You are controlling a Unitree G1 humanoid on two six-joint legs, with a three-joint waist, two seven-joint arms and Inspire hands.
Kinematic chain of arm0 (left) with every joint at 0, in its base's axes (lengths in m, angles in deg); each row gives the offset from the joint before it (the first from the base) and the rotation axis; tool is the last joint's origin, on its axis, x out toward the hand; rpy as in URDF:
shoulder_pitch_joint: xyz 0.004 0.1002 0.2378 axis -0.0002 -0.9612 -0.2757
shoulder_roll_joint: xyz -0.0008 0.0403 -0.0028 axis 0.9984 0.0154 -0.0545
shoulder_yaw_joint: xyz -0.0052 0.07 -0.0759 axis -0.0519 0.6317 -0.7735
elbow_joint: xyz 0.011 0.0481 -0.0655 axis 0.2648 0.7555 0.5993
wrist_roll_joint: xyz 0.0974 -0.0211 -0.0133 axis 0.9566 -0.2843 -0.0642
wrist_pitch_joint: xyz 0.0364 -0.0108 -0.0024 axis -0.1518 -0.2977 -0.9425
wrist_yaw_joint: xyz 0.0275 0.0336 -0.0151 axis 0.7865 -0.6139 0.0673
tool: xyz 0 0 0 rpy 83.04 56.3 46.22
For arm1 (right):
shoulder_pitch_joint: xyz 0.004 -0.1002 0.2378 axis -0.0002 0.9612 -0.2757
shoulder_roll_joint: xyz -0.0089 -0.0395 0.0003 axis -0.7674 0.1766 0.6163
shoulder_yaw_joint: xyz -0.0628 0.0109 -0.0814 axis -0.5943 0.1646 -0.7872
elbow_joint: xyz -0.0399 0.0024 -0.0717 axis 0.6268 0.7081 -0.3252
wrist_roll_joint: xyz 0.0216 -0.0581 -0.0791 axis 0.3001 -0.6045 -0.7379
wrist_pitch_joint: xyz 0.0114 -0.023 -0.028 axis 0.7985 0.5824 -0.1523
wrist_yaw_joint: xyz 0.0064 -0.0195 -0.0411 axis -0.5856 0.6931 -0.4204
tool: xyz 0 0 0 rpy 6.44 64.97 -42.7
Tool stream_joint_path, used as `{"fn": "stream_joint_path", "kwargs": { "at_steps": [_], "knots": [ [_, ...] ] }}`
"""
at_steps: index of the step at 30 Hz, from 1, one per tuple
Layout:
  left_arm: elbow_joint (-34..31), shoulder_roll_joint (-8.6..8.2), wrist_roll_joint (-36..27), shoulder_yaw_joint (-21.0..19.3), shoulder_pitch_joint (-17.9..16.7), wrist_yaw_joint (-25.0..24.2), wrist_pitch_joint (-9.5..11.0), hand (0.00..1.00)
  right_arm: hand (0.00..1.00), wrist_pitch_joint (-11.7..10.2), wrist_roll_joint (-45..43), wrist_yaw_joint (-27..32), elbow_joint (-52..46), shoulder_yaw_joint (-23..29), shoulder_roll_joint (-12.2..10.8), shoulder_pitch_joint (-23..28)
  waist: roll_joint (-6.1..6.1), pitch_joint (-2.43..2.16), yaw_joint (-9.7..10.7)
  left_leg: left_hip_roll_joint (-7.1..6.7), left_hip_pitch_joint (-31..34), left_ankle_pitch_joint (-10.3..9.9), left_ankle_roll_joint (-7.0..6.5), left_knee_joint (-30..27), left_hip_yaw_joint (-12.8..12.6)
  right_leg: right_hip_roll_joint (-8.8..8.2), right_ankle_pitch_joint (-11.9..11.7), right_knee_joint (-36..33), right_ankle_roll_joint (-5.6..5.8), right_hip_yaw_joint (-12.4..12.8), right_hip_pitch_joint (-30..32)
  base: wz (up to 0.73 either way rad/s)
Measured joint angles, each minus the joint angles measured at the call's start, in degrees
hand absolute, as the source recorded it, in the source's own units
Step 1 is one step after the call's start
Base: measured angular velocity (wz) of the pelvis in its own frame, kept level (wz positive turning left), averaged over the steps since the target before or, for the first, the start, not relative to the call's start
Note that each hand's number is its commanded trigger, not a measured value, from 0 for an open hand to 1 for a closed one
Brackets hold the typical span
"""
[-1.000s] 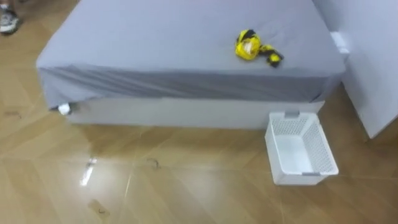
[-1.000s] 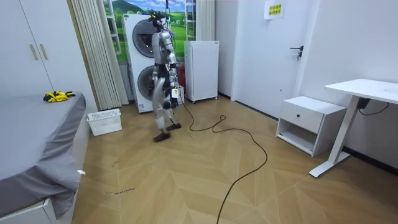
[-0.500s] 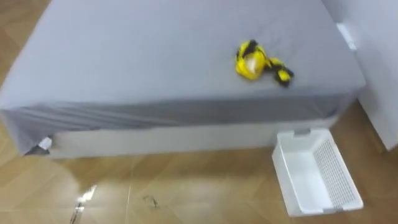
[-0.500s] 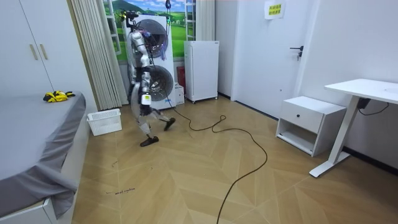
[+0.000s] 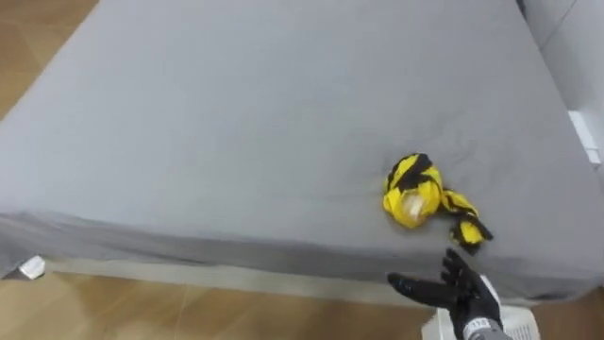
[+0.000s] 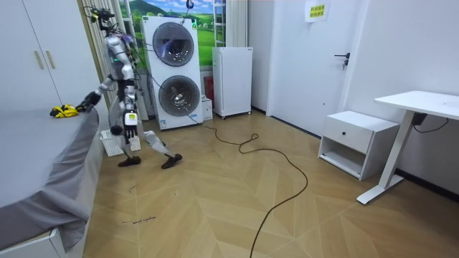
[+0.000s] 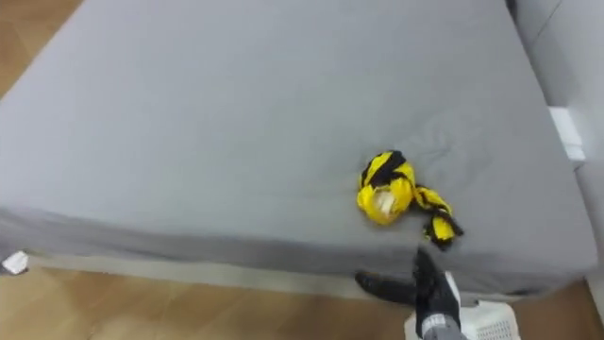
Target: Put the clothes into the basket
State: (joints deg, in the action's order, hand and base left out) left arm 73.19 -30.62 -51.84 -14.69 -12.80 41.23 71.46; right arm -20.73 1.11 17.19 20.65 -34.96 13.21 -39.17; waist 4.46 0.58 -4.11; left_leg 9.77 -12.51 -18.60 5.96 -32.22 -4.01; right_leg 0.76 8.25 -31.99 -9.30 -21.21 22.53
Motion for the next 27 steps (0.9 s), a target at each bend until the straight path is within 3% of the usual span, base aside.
{"fn": "stream_joint_path", "kwargs": {
  "at_steps": [1,2,4,6,7,10,12,13,14,16,19,23,27],
  "knots": [
    [0.01,-0.03,0.0,-0.07,-0.23,0.37,-0.17,0.0,0.0,0.08,-0.69,0.44,-0.2,0.0,0.08,-0.26,0.4,-0.26,0.11,0.46,1.63,1.31,-0.17,-4.23,0.02,0.58,1.58,-0.14,-0.55,-0.28,-0.88,-0.14],
    [-0.43,0.01,-0.01,-0.43,-0.38,0.92,-0.14,0.0,0.0,0.16,-1.56,1.47,-0.3,-0.03,-0.03,-0.31,-0.7,-0.28,0.67,0.35,4.41,3.25,-0.37,-9.7,-0.16,0.24,3.6,-0.16,-0.48,0.02,-2.68,0.25],
    [-1.91,-0.1,-0.61,0.0,-0.37,1.23,0.09,0.0,0.0,0.14,-1.56,2.53,-0.19,0.07,0.01,-0.13,-2.34,-0.05,1.29,-0.27,8.98,1.69,-1.13,-12.09,-0.64,0.06,3.77,3.93,0.04,0.36,-6.7,0.34],
    [-2.85,-0.72,-0.62,-0.32,-0.36,1.29,0.54,0.0,0.0,0.1,-1.74,3.51,-0.49,0.37,0.15,0.72,-3.31,-0.12,0.77,-1.29,14.87,-0.89,-2.16,-10.04,-2.26,0.49,2.59,10.13,0.61,0.79,-11.86,0.06],
    [-3.11,-0.77,-0.62,-0.34,-0.46,1.38,0.51,0.0,0.0,0.1,-1.96,3.8,-0.62,0.36,0.15,0.74,-3.43,-0.2,0.85,-1.56,16.11,-1.33,-2.07,-8.96,-2.76,0.42,2.46,11.07,0.82,1.03,-12.6,-0.15],
    [-3.87,-1.39,-0.68,-0.34,-0.49,1.72,0.69,0.0,0.0,0.11,-2.68,5.11,-1.44,0.24,0.14,0.44,-3.61,-0.2,0.24,-2.58,22.3,-1.33,-2.67,1.7,-5.42,0.11,2.2,13.67,1.79,3.39,-14.43,-0.35],
    [-3.71,-1.76,-0.61,-0.49,-0.76,1.8,0.8,0.0,0.0,0.12,-4.24,6.07,-2.74,-0.05,0.06,0.71,-3.25,-0.54,-0.28,-3.43,24.03,5.46,-4.5,8.22,-6.12,-0.12,2.34,13.91,2.71,5.65,-14.73,-0.49],
    [-3.64,-1.86,-0.63,-0.72,-1.43,1.86,0.94,0.0,0.0,0.11,-5.0,6.41,-3.3,-0.54,-0.05,0.96,-3.81,-1.09,-0.37,-4.29,22.42,6.71,-5.0,11.4,-6.82,-0.58,2.45,14.36,3.51,7.19,-14.82,-0.39],
    [-3.24,-1.89,-0.65,-0.78,-1.21,1.92,1.17,0.0,0.0,0.1,-5.78,6.76,-4.62,-0.52,-0.01,1.03,-3.97,-1.01,-0.15,-5.26,21.15,7.36,-5.3,13.46,-6.98,-0.93,2.48,14.59,4.08,7.96,-14.99,-0.29],
    [-2.82,-1.99,-0.6,-0.82,-1.15,1.82,1.27,0.0,0.0,-0.47,-7.27,7.5,-6.65,-0.49,0.07,1.02,-4.12,-0.97,0.17,-6.24,20.07,8.01,-5.51,15.67,-6.84,-1.33,2.34,15.42,4.48,8.46,-14.92,-0.18],
    [-1.8,-1.78,-0.58,-0.84,-0.55,1.23,1.1,0.0,0.0,-2.25,-10.88,8.82,-7.49,-0.45,0.09,0.99,-4.03,-0.93,1.06,-6.65,19.43,8.01,-5.51,17.32,-5.9,-1.28,2.09,17.36,4.89,8.29,-15.87,0.01],
    [-0.92,-1.36,-0.64,-0.83,0.79,0.77,0.5,0.0,0.0,-2.26,-13.18,9.27,-7.39,-0.78,0.05,0.89,-4.54,-0.32,1.63,-7.44,19.17,8.09,-5.38,18.87,-3.85,-1.26,2.07,18.75,4.92,6.85,-16.51,0.15],
    [-0.96,-1.31,-0.87,0.33,1.22,1.8,-0.43,0.0,0.0,-2.24,-12.76,9.89,-5.61,-3.49,-0.02,0.8,-4.4,-0.16,1.81,-7.61,20.1,8.09,-5.37,18.98,-3.08,-1.21,1.99,20.02,5.06,5.87,-16.48,0.11]
  ]
}}
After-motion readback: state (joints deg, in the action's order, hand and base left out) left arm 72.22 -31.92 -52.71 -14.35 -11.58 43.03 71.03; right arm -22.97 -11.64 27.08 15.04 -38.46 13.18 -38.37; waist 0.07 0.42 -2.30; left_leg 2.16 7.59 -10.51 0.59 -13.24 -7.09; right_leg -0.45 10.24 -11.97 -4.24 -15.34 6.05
